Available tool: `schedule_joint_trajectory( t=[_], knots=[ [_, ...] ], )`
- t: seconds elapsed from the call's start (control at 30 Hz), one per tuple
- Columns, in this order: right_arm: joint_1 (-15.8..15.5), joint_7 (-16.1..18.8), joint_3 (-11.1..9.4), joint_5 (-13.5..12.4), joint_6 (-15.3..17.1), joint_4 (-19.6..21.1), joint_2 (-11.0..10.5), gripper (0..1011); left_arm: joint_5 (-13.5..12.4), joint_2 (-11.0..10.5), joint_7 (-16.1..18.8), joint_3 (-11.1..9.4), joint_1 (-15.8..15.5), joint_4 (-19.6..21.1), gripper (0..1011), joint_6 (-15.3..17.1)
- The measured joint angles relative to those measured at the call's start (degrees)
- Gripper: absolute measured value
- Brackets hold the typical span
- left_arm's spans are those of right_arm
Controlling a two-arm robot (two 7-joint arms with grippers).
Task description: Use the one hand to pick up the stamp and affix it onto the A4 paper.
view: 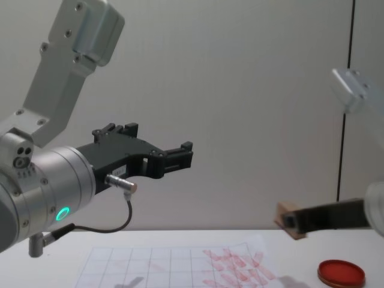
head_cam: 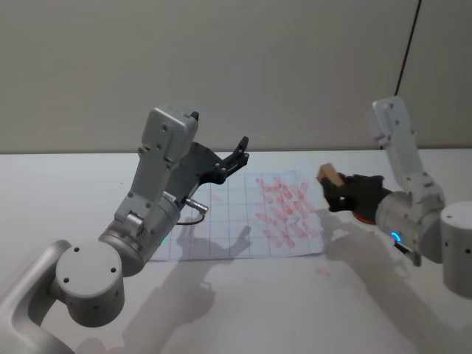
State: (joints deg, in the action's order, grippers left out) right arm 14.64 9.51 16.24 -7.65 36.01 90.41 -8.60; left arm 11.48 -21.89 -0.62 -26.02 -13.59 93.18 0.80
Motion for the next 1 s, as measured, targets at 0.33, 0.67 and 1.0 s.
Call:
schedule_joint_trajectory(
  t=[0.33, 0.67, 1.0],
  knots=[
    [0.95, -2.67, -2.14, 0.60, -2.99, -4.77, -1.22, 218, 0.00, 0.00, 0.00, 0.00, 0.00, 0.00, 1001, 0.00],
    [3.95, -3.14, -3.24, 0.74, -5.66, -12.06, -1.01, 218, 0.00, 0.00, 0.00, 0.00, 0.00, 0.00, 1001, 0.00],
    [6.30, -1.30, -3.47, 0.44, -6.47, -16.98, -0.40, 218, 0.00, 0.00, 0.00, 0.00, 0.00, 0.00, 1001, 0.00]
  ],
)
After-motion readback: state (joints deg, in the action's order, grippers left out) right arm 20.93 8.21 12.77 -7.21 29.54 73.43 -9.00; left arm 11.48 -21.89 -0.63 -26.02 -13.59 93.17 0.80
